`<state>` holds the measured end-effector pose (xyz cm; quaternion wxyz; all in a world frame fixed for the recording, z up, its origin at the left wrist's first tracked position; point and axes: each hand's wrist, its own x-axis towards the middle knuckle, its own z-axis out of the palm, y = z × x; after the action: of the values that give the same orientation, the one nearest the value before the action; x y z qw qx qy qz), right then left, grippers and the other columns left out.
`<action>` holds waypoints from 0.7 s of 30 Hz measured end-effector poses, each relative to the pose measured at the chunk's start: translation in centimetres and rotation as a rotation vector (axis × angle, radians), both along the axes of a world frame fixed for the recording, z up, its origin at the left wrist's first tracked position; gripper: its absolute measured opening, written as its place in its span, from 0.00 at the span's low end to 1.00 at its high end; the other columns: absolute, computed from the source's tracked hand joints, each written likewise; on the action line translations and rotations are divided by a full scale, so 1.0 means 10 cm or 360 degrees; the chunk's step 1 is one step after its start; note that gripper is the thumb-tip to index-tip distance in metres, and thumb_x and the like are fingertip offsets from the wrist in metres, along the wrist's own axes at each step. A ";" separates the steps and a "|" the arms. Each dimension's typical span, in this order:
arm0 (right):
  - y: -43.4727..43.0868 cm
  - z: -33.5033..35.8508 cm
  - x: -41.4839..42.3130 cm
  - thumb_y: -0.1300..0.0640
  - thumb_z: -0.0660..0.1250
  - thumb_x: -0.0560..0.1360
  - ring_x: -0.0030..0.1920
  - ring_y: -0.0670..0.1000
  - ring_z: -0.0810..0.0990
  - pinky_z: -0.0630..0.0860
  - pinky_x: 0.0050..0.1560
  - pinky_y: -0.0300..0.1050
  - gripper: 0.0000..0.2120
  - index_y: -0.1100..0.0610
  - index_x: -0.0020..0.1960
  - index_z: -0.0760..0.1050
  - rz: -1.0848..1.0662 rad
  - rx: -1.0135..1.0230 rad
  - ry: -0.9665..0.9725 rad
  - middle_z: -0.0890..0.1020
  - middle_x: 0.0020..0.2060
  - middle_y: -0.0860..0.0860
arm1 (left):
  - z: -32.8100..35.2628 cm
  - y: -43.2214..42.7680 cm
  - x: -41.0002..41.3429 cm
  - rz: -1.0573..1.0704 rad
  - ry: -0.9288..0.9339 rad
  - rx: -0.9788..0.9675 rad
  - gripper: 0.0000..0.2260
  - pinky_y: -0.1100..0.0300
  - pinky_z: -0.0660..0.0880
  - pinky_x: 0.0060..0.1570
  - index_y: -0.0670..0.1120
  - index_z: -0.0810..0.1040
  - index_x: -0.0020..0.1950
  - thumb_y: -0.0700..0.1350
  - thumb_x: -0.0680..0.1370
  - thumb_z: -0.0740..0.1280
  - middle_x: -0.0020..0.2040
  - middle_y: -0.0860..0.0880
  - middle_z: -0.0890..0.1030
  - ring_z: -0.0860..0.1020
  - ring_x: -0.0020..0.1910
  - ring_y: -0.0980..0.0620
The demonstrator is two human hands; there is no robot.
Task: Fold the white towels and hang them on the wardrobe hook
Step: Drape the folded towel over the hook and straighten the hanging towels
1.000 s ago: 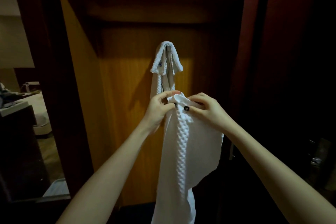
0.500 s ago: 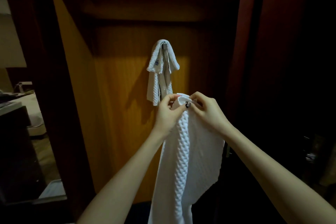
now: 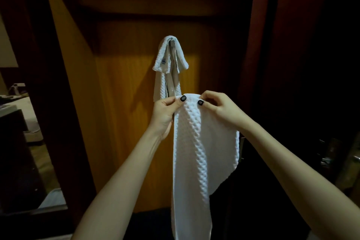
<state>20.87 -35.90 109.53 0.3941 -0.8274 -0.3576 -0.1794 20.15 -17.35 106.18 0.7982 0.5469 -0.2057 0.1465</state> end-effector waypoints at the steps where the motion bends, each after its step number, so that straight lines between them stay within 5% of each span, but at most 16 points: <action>1: 0.00 0.00 0.01 0.56 0.63 0.80 0.42 0.52 0.76 0.71 0.45 0.45 0.09 0.61 0.46 0.77 -0.0014 -0.0037 -0.0022 0.79 0.42 0.53 | 0.00 -0.01 0.02 0.0056 -0.0015 0.0004 0.06 0.61 0.79 0.42 0.42 0.85 0.42 0.43 0.69 0.72 0.41 0.44 0.85 0.83 0.42 0.51; 5: -0.02 -0.04 0.02 0.51 0.69 0.76 0.42 0.46 0.72 0.66 0.40 0.33 0.16 0.65 0.45 0.78 -0.0061 -0.0298 0.0016 0.74 0.48 0.51 | 0.01 -0.05 0.10 0.0271 -0.0078 0.0171 0.07 0.62 0.78 0.42 0.47 0.85 0.34 0.41 0.72 0.72 0.34 0.50 0.83 0.80 0.37 0.55; 9: -0.24 -0.17 -0.01 0.54 0.71 0.74 0.55 0.48 0.75 0.71 0.56 0.39 0.13 0.66 0.45 0.81 0.0074 -0.0348 0.0213 0.75 0.56 0.52 | 0.03 0.08 0.24 0.0383 0.0062 0.0109 0.04 0.59 0.79 0.42 0.45 0.85 0.39 0.38 0.73 0.72 0.37 0.47 0.84 0.82 0.39 0.52; 13: -0.38 -0.36 -0.11 0.58 0.68 0.77 0.51 0.48 0.80 0.76 0.55 0.48 0.09 0.64 0.53 0.79 0.0365 -0.0286 0.0700 0.83 0.52 0.58 | 0.10 0.23 0.39 0.0451 0.0169 0.0045 0.02 0.56 0.79 0.43 0.41 0.83 0.40 0.37 0.72 0.73 0.37 0.45 0.83 0.81 0.37 0.50; 17: -0.45 -0.28 -0.01 0.50 0.64 0.79 0.34 0.44 0.69 0.68 0.38 0.48 0.21 0.55 0.30 0.66 -0.0139 -0.0638 -0.0029 0.70 0.28 0.50 | 0.18 0.38 0.48 0.0540 0.0133 0.0203 0.07 0.59 0.79 0.38 0.44 0.83 0.35 0.37 0.73 0.72 0.34 0.48 0.83 0.81 0.34 0.52; 19: -0.50 -0.22 0.05 0.50 0.62 0.80 0.42 0.47 0.68 0.67 0.46 0.47 0.22 0.52 0.29 0.66 -0.0363 -0.0659 -0.0261 0.72 0.33 0.49 | 0.22 0.49 0.52 0.0574 0.0152 0.0201 0.07 0.60 0.79 0.37 0.45 0.83 0.35 0.37 0.73 0.72 0.34 0.49 0.84 0.82 0.34 0.52; 21: -0.56 -0.19 0.15 0.50 0.62 0.80 0.40 0.45 0.70 0.67 0.41 0.44 0.21 0.58 0.31 0.71 -0.0410 -0.0510 -0.0158 0.75 0.35 0.51 | 0.27 0.58 0.54 0.0591 0.0164 0.0240 0.06 0.57 0.78 0.42 0.45 0.83 0.36 0.37 0.72 0.73 0.37 0.47 0.84 0.81 0.39 0.48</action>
<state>22.39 -41.49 107.62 0.2130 -0.9086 -0.2918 -0.2098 25.52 -11.50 108.84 0.7237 0.6405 -0.0706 0.2471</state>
